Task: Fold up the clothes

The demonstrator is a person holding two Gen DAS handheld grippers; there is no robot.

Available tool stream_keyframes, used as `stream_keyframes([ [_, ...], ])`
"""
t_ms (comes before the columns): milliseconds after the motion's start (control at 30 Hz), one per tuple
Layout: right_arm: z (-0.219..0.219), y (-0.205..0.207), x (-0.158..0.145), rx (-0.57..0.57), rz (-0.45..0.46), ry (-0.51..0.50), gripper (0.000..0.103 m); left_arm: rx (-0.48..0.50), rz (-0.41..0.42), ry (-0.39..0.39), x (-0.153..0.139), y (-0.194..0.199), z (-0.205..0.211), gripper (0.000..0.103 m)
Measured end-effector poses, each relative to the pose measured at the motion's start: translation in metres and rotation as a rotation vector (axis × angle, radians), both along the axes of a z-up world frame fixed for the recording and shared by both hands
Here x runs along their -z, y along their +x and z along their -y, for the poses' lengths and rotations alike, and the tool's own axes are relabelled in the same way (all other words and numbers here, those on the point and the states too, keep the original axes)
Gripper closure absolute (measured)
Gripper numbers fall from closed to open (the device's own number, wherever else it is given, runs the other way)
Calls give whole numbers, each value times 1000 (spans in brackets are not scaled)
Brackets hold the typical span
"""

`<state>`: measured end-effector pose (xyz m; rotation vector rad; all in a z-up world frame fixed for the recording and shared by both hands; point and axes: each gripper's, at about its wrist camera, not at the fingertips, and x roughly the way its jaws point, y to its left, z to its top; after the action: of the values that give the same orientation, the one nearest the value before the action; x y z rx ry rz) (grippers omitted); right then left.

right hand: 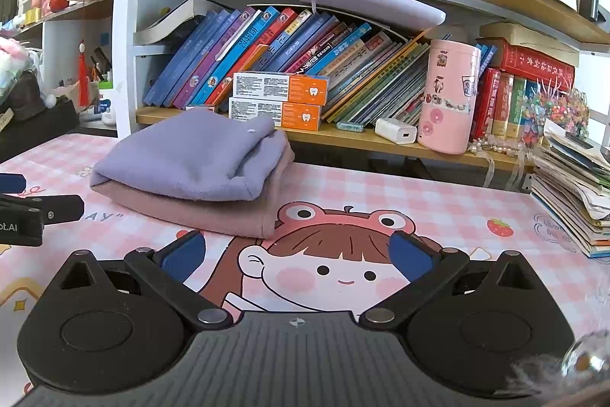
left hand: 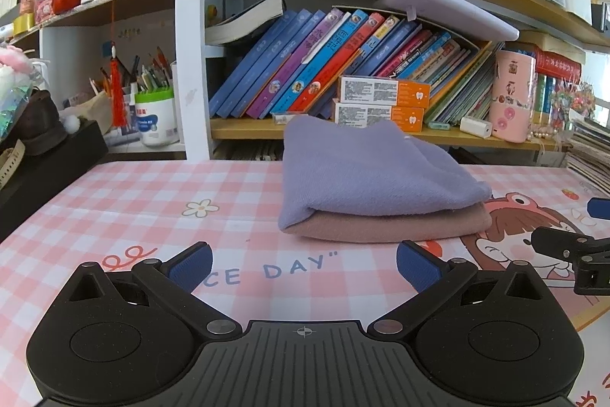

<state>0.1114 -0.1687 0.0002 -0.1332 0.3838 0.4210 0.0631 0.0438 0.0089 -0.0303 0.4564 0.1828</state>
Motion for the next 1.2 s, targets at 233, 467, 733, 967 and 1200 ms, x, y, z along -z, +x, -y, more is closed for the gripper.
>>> stream_keyframes([
  [233,0,1,0,-1,-2,1,0,-1,-2,8,0,0,1,0],
  [467,1,1,0,0,-5,4,0,-4,-6,20,0,1,2,0],
  [733,6,7,1,28,-28,23,0,-11,-19,43,1,3,5,0],
  [967,5,6,1,27,-26,18,0,-11,-17,58,1,2,7,0],
  [1200,4,6,1,24,-25,14,0,-16,-18,57,1,3,6,0],
])
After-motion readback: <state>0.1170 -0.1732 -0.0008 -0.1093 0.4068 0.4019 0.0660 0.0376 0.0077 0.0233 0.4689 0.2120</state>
